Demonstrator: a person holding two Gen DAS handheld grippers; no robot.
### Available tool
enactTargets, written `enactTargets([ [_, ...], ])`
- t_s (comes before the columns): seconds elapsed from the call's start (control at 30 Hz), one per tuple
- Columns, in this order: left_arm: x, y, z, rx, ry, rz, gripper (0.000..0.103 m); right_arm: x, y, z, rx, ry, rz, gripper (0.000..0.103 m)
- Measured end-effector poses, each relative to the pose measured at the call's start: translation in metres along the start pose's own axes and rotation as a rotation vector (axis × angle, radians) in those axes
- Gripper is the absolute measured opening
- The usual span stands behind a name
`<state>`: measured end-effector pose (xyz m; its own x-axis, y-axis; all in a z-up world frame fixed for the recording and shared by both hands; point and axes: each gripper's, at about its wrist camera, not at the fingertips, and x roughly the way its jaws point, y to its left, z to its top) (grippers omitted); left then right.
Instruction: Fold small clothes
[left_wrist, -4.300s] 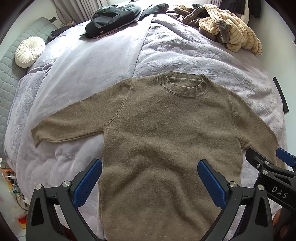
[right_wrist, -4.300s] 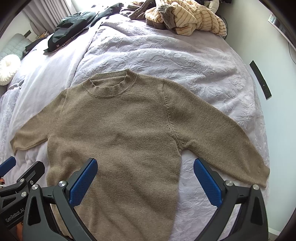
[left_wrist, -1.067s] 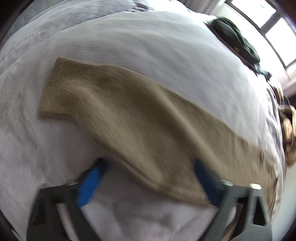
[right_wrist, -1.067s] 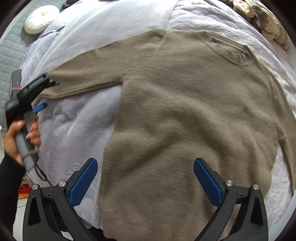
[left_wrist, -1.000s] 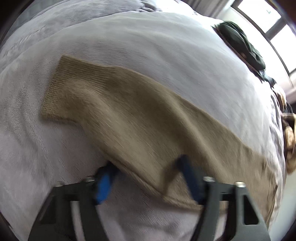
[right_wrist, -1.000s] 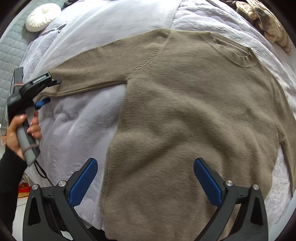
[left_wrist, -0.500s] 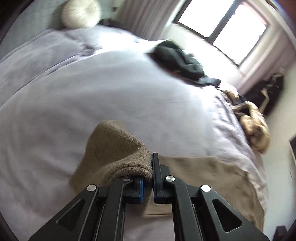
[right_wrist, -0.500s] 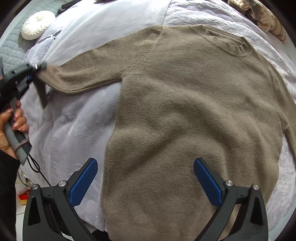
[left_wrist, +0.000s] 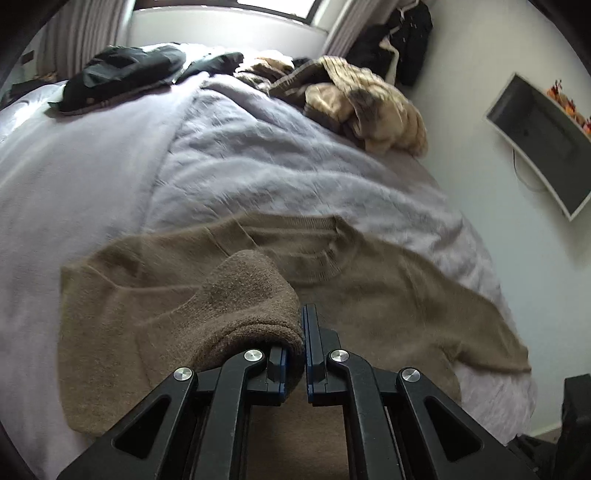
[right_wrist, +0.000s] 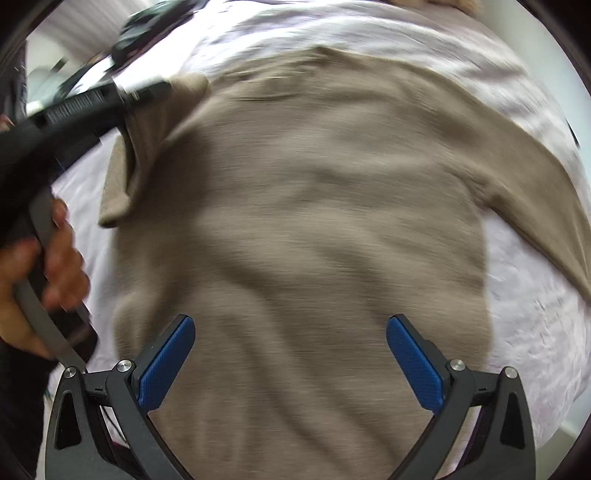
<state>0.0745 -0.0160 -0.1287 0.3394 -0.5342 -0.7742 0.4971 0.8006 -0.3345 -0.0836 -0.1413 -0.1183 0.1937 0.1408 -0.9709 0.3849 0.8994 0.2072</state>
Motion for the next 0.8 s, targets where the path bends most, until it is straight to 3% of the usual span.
enactTargets([
  [0.13,0.04,-0.015,-0.023,0.038,0.1,0.083,0.01,0.011,-0.042,-0.002,0.074,0.024,-0.009,0.103],
  [0.2,0.05,-0.015,-0.029,0.052,0.149,0.13,0.032,0.016,-0.056,-0.001,0.099,0.029,0.003,0.103],
  [0.23,0.052,-0.016,-0.03,0.061,0.155,0.159,0.058,0.017,-0.06,0.0,0.111,0.026,0.011,0.103],
  [0.27,0.047,-0.017,-0.032,0.078,0.133,0.185,0.068,0.017,-0.065,0.0,0.13,0.019,0.03,0.103],
  [0.43,0.008,-0.017,-0.031,0.152,0.087,0.197,0.068,0.015,-0.06,0.02,0.132,-0.04,0.149,0.103],
  [0.53,-0.03,0.001,-0.029,0.155,0.03,0.216,0.068,0.008,-0.031,0.04,0.007,-0.071,0.129,0.103],
  [0.57,-0.042,0.012,-0.027,0.145,0.013,0.228,0.069,0.005,-0.013,0.049,-0.068,-0.088,0.084,0.103],
  [0.6,-0.052,0.024,-0.025,0.13,-0.001,0.253,0.074,0.003,0.002,0.054,-0.137,-0.114,0.039,0.103],
  [0.63,-0.061,0.038,-0.025,0.112,-0.009,0.289,0.089,0.001,0.018,0.058,-0.217,-0.147,-0.007,0.103],
  [0.7,-0.077,0.072,-0.028,0.07,-0.031,0.369,0.092,0.004,0.057,0.068,-0.388,-0.197,-0.08,0.103],
  [0.8,-0.079,0.103,-0.042,0.047,0.024,0.444,0.092,0.023,0.108,0.068,-0.614,-0.24,-0.188,0.103],
])
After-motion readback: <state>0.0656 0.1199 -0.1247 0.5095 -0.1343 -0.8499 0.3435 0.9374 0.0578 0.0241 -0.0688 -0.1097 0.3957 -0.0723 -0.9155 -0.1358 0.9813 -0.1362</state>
